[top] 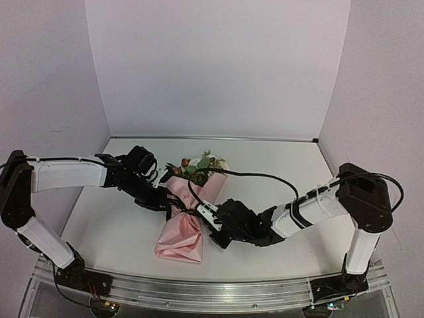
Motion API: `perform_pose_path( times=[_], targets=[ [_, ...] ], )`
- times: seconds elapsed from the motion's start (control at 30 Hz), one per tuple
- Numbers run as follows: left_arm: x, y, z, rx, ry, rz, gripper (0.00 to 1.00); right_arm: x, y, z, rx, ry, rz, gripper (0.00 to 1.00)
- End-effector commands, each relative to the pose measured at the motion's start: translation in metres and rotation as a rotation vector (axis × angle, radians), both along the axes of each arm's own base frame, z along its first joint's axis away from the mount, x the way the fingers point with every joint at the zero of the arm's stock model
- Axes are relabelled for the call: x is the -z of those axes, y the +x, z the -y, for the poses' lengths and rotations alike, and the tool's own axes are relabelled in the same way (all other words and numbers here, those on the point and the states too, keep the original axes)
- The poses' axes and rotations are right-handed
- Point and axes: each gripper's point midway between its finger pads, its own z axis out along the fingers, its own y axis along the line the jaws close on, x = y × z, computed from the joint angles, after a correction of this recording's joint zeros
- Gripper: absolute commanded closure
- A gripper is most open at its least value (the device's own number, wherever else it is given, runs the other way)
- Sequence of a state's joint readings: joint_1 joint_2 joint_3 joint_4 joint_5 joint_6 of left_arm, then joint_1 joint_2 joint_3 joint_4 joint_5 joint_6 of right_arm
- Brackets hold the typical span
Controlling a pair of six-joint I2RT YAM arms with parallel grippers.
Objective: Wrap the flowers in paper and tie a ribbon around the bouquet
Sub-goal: Tie the half-tied ribbon around the folded bouquet.
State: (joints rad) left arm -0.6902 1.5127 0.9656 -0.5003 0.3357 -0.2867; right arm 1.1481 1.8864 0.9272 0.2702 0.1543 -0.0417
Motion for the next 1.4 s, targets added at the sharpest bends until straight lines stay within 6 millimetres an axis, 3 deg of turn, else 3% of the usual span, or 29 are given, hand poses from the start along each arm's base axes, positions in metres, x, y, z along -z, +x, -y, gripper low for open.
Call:
perform_pose_path(
  times=[0.0, 0.1, 0.27, 0.37, 0.43, 0.67, 0.77, 0.83, 1.0, 1.13, 1.37],
  targets=[
    [0.0, 0.006, -0.017, -0.055, 0.054, 0.03, 1.0, -0.045, 0.019, 0.013, 0.043, -0.081, 0.144, 1.0],
    [0.016, 0.01, -0.032, -0.105, 0.11, 0.001, 1.0, -0.07, 0.023, 0.024, 0.017, -0.137, 0.143, 1.0],
    [0.042, 0.008, -0.047, -0.141, 0.195, -0.052, 1.0, -0.086, 0.046, 0.038, 0.07, -0.109, -0.05, 1.0],
    [0.045, 0.009, -0.046, -0.137, 0.194, -0.052, 1.0, -0.08, 0.062, 0.032, 0.096, -0.102, -0.164, 1.0],
    [0.043, 0.01, -0.043, -0.127, 0.182, -0.046, 1.0, -0.076, 0.074, 0.018, 0.095, -0.081, -0.209, 1.0],
    [0.038, 0.011, -0.039, -0.089, 0.165, -0.024, 1.0, -0.032, 0.112, -0.018, 0.159, -0.025, -0.361, 1.0],
    [0.037, 0.011, -0.036, -0.075, 0.155, -0.028, 1.0, -0.022, 0.117, -0.022, 0.2, -0.018, -0.393, 1.0],
    [0.035, 0.01, -0.034, -0.068, 0.143, -0.028, 1.0, -0.023, 0.12, -0.012, 0.254, -0.037, -0.379, 1.0],
    [0.032, 0.01, -0.031, -0.061, 0.129, -0.025, 1.0, -0.042, 0.134, 0.021, 0.369, -0.082, -0.25, 0.77],
    [0.033, 0.011, -0.028, -0.059, 0.119, -0.03, 1.0, -0.053, 0.136, 0.02, 0.371, -0.053, -0.246, 0.63],
    [0.032, 0.01, -0.027, -0.061, 0.109, -0.034, 1.0, -0.072, 0.118, 0.028, 0.343, -0.01, -0.283, 0.56]
  ],
)
